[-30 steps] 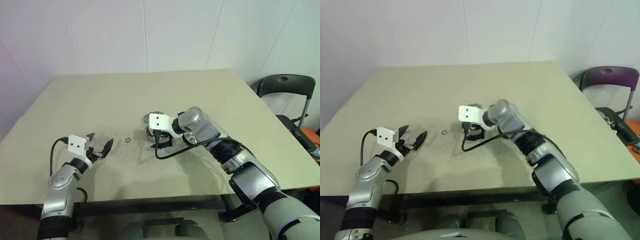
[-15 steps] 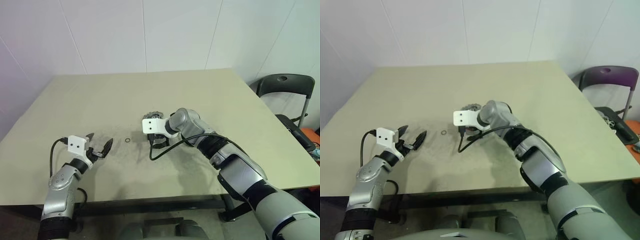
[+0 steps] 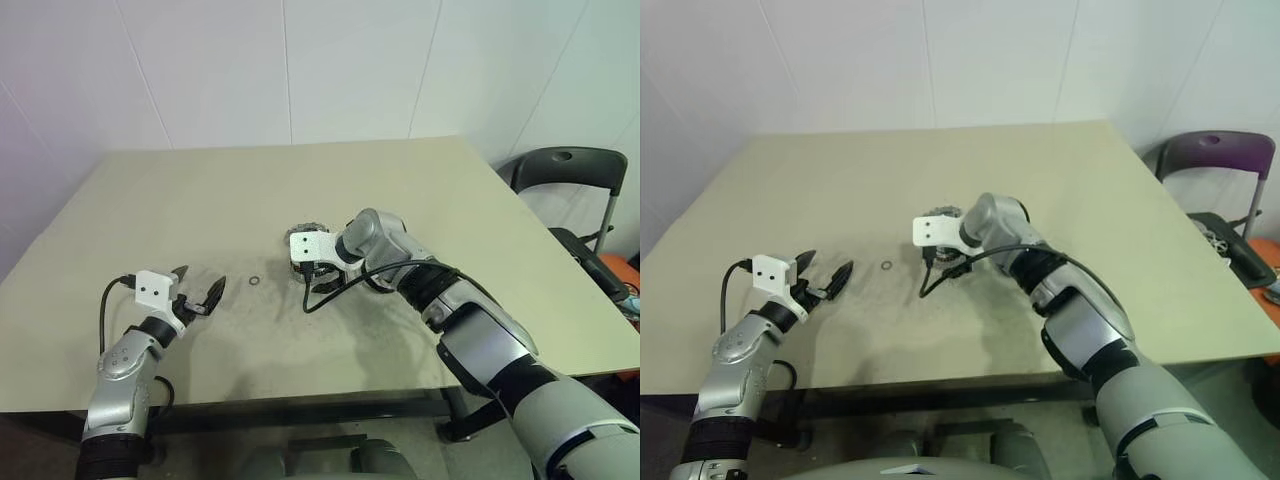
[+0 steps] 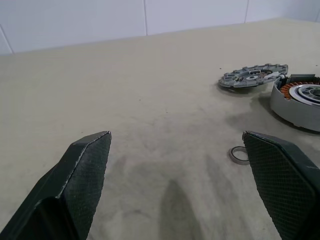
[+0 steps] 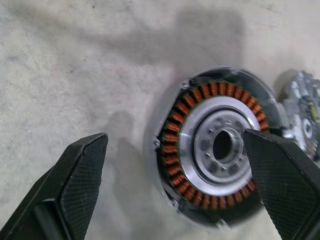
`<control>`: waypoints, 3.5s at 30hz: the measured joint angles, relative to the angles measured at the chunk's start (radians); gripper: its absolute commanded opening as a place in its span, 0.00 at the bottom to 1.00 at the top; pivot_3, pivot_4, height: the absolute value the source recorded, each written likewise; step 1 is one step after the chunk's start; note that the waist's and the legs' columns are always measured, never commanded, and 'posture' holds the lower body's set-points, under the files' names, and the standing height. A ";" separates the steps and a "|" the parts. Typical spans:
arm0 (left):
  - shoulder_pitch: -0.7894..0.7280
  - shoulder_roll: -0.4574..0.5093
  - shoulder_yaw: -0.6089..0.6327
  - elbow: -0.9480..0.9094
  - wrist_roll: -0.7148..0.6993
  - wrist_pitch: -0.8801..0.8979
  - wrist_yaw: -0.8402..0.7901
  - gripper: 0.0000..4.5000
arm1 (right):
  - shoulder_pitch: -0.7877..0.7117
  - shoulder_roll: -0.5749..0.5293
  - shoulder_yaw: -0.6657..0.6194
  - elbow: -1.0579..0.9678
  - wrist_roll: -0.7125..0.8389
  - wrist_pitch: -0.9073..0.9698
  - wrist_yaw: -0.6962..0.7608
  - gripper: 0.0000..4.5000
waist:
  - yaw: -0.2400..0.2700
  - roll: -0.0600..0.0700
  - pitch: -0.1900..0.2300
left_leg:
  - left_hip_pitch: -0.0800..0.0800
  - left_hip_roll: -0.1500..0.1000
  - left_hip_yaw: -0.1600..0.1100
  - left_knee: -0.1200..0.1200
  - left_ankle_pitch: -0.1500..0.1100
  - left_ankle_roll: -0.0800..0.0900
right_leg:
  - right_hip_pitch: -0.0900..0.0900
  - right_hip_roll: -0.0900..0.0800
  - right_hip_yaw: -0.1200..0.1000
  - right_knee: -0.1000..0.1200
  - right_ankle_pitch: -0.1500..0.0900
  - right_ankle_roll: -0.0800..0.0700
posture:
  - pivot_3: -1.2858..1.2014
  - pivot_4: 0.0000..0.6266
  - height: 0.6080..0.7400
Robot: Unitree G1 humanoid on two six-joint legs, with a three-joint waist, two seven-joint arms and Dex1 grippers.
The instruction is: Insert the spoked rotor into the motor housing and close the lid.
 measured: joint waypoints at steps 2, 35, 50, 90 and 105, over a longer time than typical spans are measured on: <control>0.000 0.000 0.000 0.000 0.000 0.000 0.000 0.99 | -0.020 0.001 -0.007 0.001 -0.002 0.008 0.005 1.00 | 0.000 0.000 0.000 | 0.000 0.000 0.000 0.000 0.000 0.000 | 0.000 0.000 0.000 0.000 0.000 0.000 | 0.52 0.00 1.00; 0.003 0.003 0.017 -0.013 -0.011 0.000 0.009 0.99 | -0.080 0.070 -0.002 0.194 -0.087 -0.021 0.053 1.00 | -0.001 0.000 0.000 | 0.000 0.000 0.000 0.000 0.000 0.000 | -0.001 0.000 0.000 0.000 0.000 0.000 | 0.52 0.00 1.00; 0.013 0.003 0.021 -0.035 -0.012 0.008 0.015 1.00 | -0.081 0.087 -0.004 0.201 -0.096 -0.031 0.047 0.31 | -0.005 0.000 0.000 | 0.001 0.000 0.000 -0.001 0.000 0.000 | 0.000 0.000 0.000 0.001 0.000 0.000 | 0.52 0.00 1.00; 0.000 0.002 0.023 -0.058 -0.012 0.029 0.014 1.00 | 0.069 -0.071 0.017 -0.300 -0.026 0.088 0.227 0.34 | -0.021 0.000 0.000 | -0.001 0.000 -0.002 0.000 0.000 0.000 | -0.002 -0.001 0.000 0.002 0.000 0.000 | 0.52 0.00 1.00; 0.001 0.003 0.025 -0.058 -0.013 0.029 0.013 1.00 | -0.014 0.005 0.034 -0.049 -0.073 -0.002 0.140 1.00 | -0.022 0.000 0.000 | -0.001 0.000 -0.002 0.000 0.000 0.000 | -0.002 -0.001 0.000 0.002 0.000 0.000 | 0.52 0.00 1.00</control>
